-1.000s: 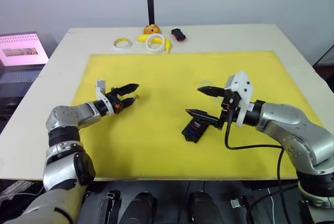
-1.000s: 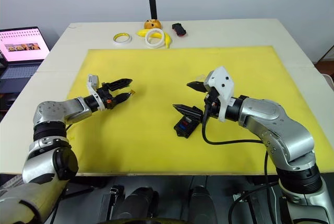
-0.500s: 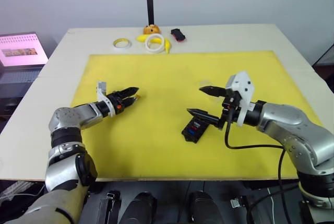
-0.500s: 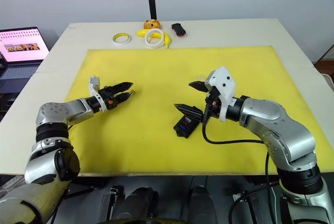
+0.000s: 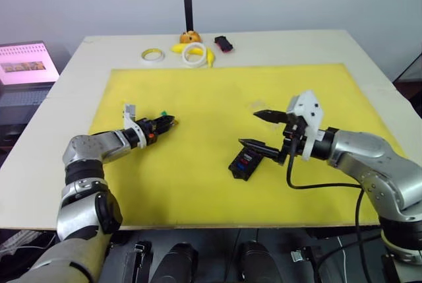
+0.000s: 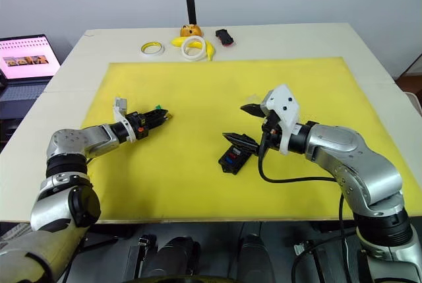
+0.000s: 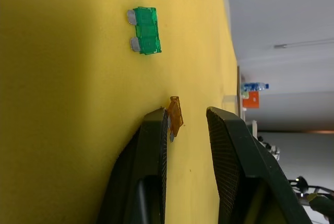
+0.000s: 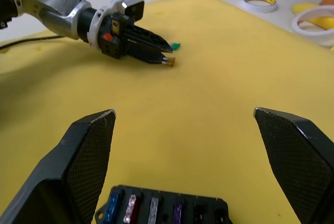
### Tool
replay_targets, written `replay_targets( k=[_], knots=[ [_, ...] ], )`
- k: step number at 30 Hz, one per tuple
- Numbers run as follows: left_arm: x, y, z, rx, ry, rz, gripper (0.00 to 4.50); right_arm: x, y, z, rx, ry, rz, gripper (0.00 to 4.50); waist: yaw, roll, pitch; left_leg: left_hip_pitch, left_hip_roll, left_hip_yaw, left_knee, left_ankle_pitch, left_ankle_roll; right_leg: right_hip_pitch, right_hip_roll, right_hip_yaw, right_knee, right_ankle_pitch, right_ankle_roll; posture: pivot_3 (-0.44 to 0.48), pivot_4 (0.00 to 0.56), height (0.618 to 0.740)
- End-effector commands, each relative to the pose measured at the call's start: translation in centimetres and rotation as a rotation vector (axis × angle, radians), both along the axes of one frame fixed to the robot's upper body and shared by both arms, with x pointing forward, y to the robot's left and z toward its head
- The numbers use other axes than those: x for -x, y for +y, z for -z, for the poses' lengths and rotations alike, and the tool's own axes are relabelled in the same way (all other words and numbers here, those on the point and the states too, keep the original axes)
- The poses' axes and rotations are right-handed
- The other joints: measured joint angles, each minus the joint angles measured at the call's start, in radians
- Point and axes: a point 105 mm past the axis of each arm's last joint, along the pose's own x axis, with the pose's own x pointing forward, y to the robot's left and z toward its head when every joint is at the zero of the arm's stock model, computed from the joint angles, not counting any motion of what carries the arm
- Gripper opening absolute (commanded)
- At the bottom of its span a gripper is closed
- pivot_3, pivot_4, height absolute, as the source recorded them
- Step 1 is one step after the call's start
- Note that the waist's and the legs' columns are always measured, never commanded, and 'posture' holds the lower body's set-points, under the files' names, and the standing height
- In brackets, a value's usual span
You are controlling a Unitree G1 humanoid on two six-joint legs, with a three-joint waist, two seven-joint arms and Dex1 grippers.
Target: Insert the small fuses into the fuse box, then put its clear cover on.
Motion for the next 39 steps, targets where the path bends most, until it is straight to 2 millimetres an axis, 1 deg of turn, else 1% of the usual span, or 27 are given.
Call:
replay_targets(
  k=[1,2,3,6,9,13,15,17,18,21,23,26,29,34,37,39],
  knots=[
    [0.4,0.6,1.7,-0.032,0.054,-0.023,0.75,0.1,-0.2,-1.1,-0.010,-0.045,-0.005,4.50,0.000,0.000,0.000,0.000,0.000,0.000,0.000,0.000,0.000,0.000,0.000,0.000,0.000,0.000,0.000,0.000,0.150,0.740],
    [0.4,0.7,1.6,-0.030,0.051,-0.027,0.47,0.1,-0.2,-1.1,-0.010,-0.045,-0.006,4.50,0.000,0.000,0.000,0.000,0.000,0.000,0.000,0.000,0.000,0.000,0.000,0.000,0.000,0.000,0.000,0.000,0.150,0.740],
    [0.4,0.8,1.6,-0.029,0.047,-0.029,0.02,0.1,-0.2,-1.1,-0.010,-0.045,-0.007,4.50,-0.001,0.000,0.000,0.000,0.000,0.000,0.000,0.000,0.000,0.000,0.000,0.000,0.000,0.000,0.000,0.000,0.150,0.740],
    [0.3,1.1,1.3,-0.049,0.033,-0.034,0.02,0.2,-0.1,-1.1,-0.011,-0.045,-0.010,4.50,-0.001,0.000,0.000,0.000,0.000,0.000,0.000,0.000,0.000,0.000,0.000,0.000,0.000,0.000,0.000,0.000,0.150,0.740],
    [0.3,1.4,0.0,-0.073,-0.021,-0.023,0.02,0.5,0.1,-1.1,-0.015,-0.042,-0.013,4.50,-0.002,0.000,0.000,0.000,0.001,0.000,0.000,0.000,0.000,0.000,0.000,0.000,0.000,0.000,0.000,0.000,0.150,0.740],
    [0.8,1.1,-4.2,-0.049,-0.151,0.047,0.02,1.0,0.4,-1.2,-0.071,-0.015,-0.019,4.50,-0.009,0.000,0.000,-0.002,0.001,0.000,0.000,0.000,0.000,-0.003,0.001,0.000,0.001,0.000,0.000,0.000,0.150,0.740],
    [1.4,0.1,-6.5,-0.018,-0.225,0.114,0.02,1.4,0.9,-1.5,-0.157,0.020,-0.020,4.50,-0.017,-0.001,0.000,-0.003,0.001,0.000,0.000,0.000,0.000,-0.004,0.001,0.000,0.001,0.000,0.000,0.000,0.150,0.740],
    [2.5,-1.4,-8.8,0.030,-0.310,0.206,0.02,1.6,1.5,-1.9,-0.262,0.062,-0.015,4.50,-0.017,-0.001,0.000,-0.004,0.001,0.000,-0.001,0.000,0.000,-0.005,0.000,0.000,0.001,0.000,0.000,0.000,0.150,0.740],
    [3.0,-2.1,-9.6,0.049,-0.341,0.246,0.02,1.6,1.7,-2.1,-0.304,0.080,-0.009,4.50,-0.016,-0.001,0.000,-0.004,0.001,-0.001,0.000,0.000,0.000,-0.005,0.000,0.000,0.001,0.000,0.000,0.000,0.150,0.740],
    [4.4,-3.9,-11.1,0.106,-0.407,0.345,0.02,1.5,2.5,-2.5,-0.436,0.152,0.001,4.50,-0.018,-0.001,0.000,-0.005,0.001,-0.001,0.000,0.000,0.000,-0.005,0.000,0.000,0.001,0.000,0.000,0.000,0.150,0.740],
    [5.4,-5.5,-12.1,0.157,-0.446,0.418,0.02,1.3,3.0,-3.2,-0.559,0.210,-0.002,4.50,-0.020,-0.001,0.000,-0.004,0.001,-0.001,-0.001,0.000,0.000,-0.005,0.000,0.000,0.001,0.000,0.000,0.000,0.150,0.740],
    [6.5,-7.1,-13.5,0.230,-0.511,0.491,0.02,0.8,3.4,-4.2,-0.698,0.278,0.003,4.50,-0.021,-0.001,0.000,-0.004,0.001,-0.001,-0.001,0.000,0.000,-0.005,0.000,0.000,0.001,0.000,0.000,0.000,0.150,0.740],
    [7.3,-8.0,-14.3,0.280,-0.552,0.538,0.02,0.6,3.7,-4.7,-0.762,0.323,-0.002,4.50,-0.022,-0.001,0.000,-0.004,0.001,0.000,-0.001,0.000,0.000,-0.006,0.000,0.000,0.001,0.000,0.000,0.000,0.150,0.740],
    [7.1,-8.8,-14.2,0.281,-0.544,0.534,0.02,0.3,4.0,-4.8,-0.779,0.349,0.012,4.50,-0.021,0.000,0.000,-0.004,0.001,0.000,-0.001,0.000,0.000,-0.006,0.000,0.001,0.001,0.000,0.000,0.000,0.150,0.740],
    [7.2,-9.1,-14.2,0.283,-0.543,0.540,0.02,0.2,4.2,-5.3,-0.814,0.358,0.007,4.50,-0.023,0.000,0.000,-0.004,0.001,0.000,-0.001,0.000,0.000,-0.006,0.001,0.001,0.001,0.000,0.000,0.000,0.150,0.740],
    [7.2,-9.4,-14.1,0.278,-0.541,0.547,0.00,0.2,4.4,-5.5,-0.816,0.364,0.007,3.97,-0.022,0.000,0.000,-0.004,0.001,0.001,-0.001,0.000,0.000,-0.006,0.001,0.001,0.001,0.000,0.000,0.000,0.150,0.740]
  ],
)
